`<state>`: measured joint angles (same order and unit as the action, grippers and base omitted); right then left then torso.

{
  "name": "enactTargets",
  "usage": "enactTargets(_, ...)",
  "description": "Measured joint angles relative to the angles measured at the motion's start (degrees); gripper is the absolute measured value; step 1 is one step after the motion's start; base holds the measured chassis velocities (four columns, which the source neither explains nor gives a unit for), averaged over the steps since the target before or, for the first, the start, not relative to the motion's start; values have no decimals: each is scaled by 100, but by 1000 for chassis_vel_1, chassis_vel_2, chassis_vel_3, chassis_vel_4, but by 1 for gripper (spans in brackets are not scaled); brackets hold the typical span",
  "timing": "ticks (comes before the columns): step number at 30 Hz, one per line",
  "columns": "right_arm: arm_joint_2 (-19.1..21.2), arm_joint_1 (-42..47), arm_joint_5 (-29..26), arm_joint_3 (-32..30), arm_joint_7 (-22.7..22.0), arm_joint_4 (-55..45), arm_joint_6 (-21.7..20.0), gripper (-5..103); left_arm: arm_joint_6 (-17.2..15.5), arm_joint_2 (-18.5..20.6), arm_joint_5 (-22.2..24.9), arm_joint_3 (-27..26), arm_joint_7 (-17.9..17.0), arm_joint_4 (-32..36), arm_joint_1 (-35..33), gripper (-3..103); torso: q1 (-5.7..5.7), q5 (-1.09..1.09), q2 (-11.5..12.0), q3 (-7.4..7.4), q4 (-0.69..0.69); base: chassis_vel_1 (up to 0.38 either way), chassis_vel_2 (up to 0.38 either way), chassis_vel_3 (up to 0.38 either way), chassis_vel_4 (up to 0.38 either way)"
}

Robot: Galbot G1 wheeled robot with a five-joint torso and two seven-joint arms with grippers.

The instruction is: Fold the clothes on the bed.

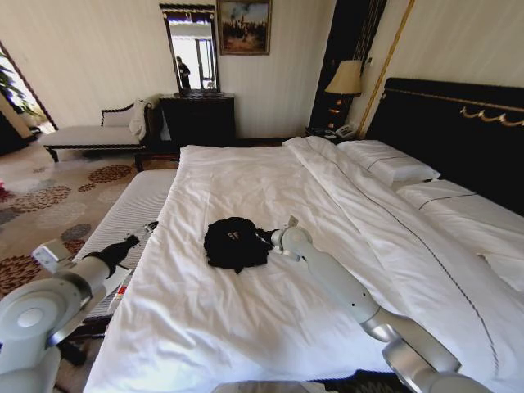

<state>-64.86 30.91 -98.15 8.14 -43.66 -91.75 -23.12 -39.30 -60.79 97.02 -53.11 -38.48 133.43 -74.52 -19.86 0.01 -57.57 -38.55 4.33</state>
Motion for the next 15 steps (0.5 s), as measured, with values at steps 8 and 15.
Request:
enactTargets(8,45,134,118,-62,-7,-74,32,0,33,-280,578,1119,-455,-760,448,100,0,0,0,0,-4,0,0,0,0)
enactTargets(15,35,162,190,-76,-23,-68,48,0,21,-422,418,1903,-481,-1318,981,100,0,0,0,0,-1,0,0,0,0)
